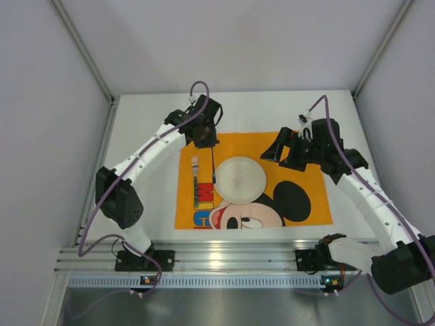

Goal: Set the dinner table for one person

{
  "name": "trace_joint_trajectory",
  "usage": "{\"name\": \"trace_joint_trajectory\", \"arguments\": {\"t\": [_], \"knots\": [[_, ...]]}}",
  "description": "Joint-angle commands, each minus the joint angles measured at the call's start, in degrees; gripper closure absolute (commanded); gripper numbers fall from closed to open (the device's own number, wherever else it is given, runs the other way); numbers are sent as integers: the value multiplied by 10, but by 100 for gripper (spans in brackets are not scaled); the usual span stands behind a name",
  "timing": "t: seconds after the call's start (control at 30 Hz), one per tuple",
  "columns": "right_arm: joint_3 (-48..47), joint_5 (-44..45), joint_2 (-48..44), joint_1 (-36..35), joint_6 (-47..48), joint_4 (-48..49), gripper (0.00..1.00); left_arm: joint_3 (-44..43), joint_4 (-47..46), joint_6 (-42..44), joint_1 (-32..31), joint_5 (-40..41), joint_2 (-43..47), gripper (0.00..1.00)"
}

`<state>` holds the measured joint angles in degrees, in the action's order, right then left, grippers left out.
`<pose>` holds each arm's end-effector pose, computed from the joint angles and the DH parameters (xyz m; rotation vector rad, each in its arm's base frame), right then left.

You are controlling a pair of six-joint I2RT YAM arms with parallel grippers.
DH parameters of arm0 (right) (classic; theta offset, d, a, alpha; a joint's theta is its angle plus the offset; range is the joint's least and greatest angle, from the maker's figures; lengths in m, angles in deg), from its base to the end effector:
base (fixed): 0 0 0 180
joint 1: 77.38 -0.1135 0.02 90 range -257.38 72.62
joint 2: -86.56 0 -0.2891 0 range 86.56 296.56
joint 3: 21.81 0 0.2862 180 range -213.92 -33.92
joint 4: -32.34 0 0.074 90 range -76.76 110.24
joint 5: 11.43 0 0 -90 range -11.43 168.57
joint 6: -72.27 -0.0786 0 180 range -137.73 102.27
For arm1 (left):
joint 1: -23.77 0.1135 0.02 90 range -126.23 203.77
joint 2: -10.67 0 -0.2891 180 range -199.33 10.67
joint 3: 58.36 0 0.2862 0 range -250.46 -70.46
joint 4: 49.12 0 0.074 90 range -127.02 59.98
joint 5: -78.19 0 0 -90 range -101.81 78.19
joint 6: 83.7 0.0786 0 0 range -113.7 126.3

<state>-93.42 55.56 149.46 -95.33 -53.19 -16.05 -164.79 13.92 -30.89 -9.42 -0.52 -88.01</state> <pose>0.2605 0.1167 0.3208 0.1365 2.3718 0.9292 0.3710 -0.2243 0.3137 -0.1661 2.5212 -0.2508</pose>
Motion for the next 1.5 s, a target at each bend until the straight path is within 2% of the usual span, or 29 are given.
{"name": "trace_joint_trajectory", "arguments": {"t": [0.0, 0.3, 0.4, 0.47, 0.5, 0.57, 0.6, 0.7, 0.73, 0.8, 0.87, 0.9, 0.97, 1.0, 1.07, 1.1, 1.2, 1.33, 1.47], "knots": [[-10, -49, 19, -29, -55, 125, 6, -74, 37, -33, -50, -17, -27, 100], [3, -13, 59, -105, -74, 171, 8, -183, 42, -65, -108, -66, -86, 100], [25, -5, 69, -124, -84, 196, 14, -201, 36, -75, -115, -86, -93, 100], [36, -3, 80, -134, -86, 203, 32, -213, 36, -82, -120, -94, -93, 100], [38, 1, 83, -141, -87, 208, 45, -217, 36, -84, -122, -96, -91, 100], [44, 9, 92, -148, -86, 213, 50, -218, 36, -92, -123, -103, -86, 100], [45, 10, 96, -151, -85, 214, 61, -218, 34, -93, -122, -106, -85, 100], [48, 18, 101, -158, -84, 216, 81, -213, 33, -95, -125, -108, -77, 100], [49, 21, 100, -159, -84, 216, 92, -210, 33, -96, -124, -108, -75, 100], [48, 32, 96, -159, -81, 205, 100, -199, 30, -93, -124, -105, -67, 100], [44, 51, 82, -159, -77, 184, 100, -184, 29, -85, -124, -101, -61, 100], [41, 57, 78, -159, -69, 173, 100, -181, 32, -82, -124, -97, -59, 93], [29, 82, 59, -159, -58, 129, 100, -164, 43, -68, -125, -81, -53, 71], [26, 92, 44, -159, -46, 114, 100, -155, 46, -57, -125, -73, -50, 48], [27, 136, 26, -158, -34, 63, 100, -120, 50, -48, -123, -40, -31, 37], [32, 151, 9, -153, -23, 47, 100, -105, 50, -43, -122, -26, -22, 19], [54, 189, -11, -129, -16, -3, 100, -33, 35, -42, -97, -13, 20, 14], [81, 199, 6, -101, 5, -18, 100, 72, 7, -40, -52, -28, 91, 13], [105, 219, 56, -94, 23, -19, 100, 99, 18, -23, -28, -22, 122, 15]]}}
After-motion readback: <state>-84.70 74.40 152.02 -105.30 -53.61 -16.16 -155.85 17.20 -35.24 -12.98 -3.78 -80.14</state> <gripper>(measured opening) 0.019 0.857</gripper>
